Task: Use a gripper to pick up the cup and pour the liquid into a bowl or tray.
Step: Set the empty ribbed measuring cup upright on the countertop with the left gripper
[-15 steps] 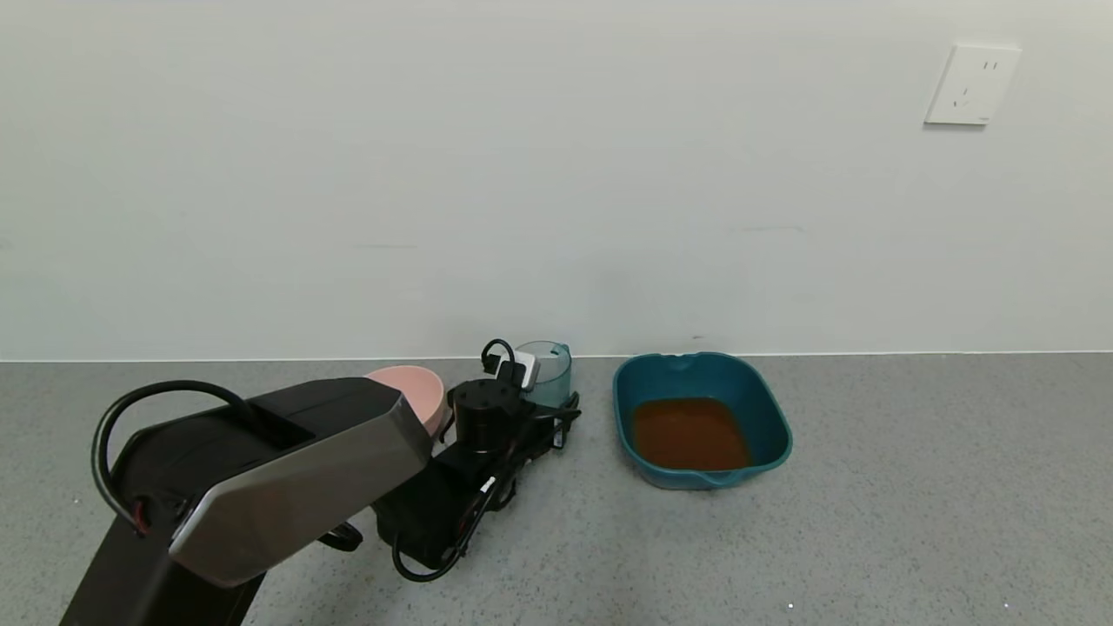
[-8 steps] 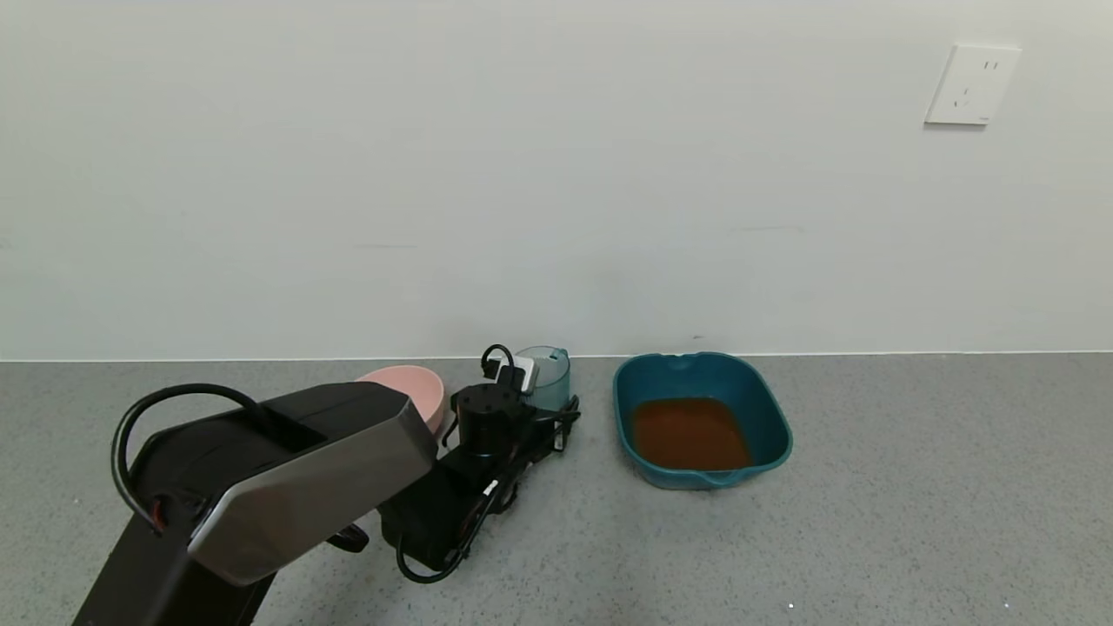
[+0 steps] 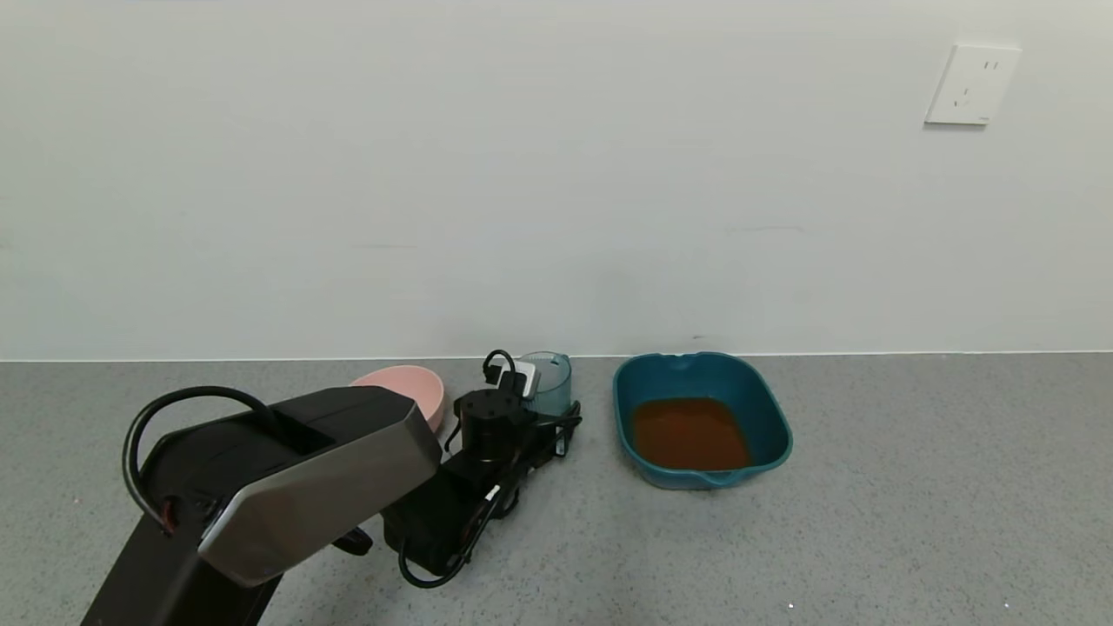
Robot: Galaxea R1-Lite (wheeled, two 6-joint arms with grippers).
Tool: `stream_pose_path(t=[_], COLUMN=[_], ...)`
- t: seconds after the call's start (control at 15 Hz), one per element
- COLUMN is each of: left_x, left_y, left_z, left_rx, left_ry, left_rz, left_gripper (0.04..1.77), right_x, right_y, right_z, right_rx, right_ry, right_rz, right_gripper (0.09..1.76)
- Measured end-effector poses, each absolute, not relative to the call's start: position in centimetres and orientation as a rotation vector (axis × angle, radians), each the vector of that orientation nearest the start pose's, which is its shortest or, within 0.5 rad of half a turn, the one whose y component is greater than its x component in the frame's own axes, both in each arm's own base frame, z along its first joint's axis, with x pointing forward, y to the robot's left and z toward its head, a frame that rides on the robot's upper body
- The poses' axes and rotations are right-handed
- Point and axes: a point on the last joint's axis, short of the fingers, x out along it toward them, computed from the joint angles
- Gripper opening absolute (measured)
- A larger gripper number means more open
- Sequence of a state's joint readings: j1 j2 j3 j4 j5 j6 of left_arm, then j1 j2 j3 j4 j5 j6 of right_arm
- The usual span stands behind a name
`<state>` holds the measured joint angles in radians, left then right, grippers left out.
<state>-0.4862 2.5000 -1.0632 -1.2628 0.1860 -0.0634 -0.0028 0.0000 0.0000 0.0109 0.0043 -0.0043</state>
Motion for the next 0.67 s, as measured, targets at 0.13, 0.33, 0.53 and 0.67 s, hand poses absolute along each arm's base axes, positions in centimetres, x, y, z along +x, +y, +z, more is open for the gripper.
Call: stream_pose_path(t=[0.13,0.33,0.53,0.67], left_x=[38.99,38.94,38.93,38.93], left_y=[-20.13,-20.11,-20.11,-20.10], left_z=[-0.20,-0.28,-0.33,-0.33], left_rx=[-0.005,-0.005,-0.004,-0.003], left_ry=[0.177,0.180,0.182,0.181], left_rz=[-0.294,-0.294,-0.294,-0.293], left_gripper=[1.33,1.33,1.33,1.37], right_x=[-2.28,-2.28,-2.28,-2.28], right_y=[0.02,0.02,0.02,0.02], right_z=[7.44,7.44,7.44,7.44], right_rx=[-0.004,-0.004,-0.004,-0.004], right_ry=[0.011,0.011,0.011,0.011], right_rz=[0.002,0.002,0.002,0.002], right_gripper=[1.71,1.71,1.71,1.71])
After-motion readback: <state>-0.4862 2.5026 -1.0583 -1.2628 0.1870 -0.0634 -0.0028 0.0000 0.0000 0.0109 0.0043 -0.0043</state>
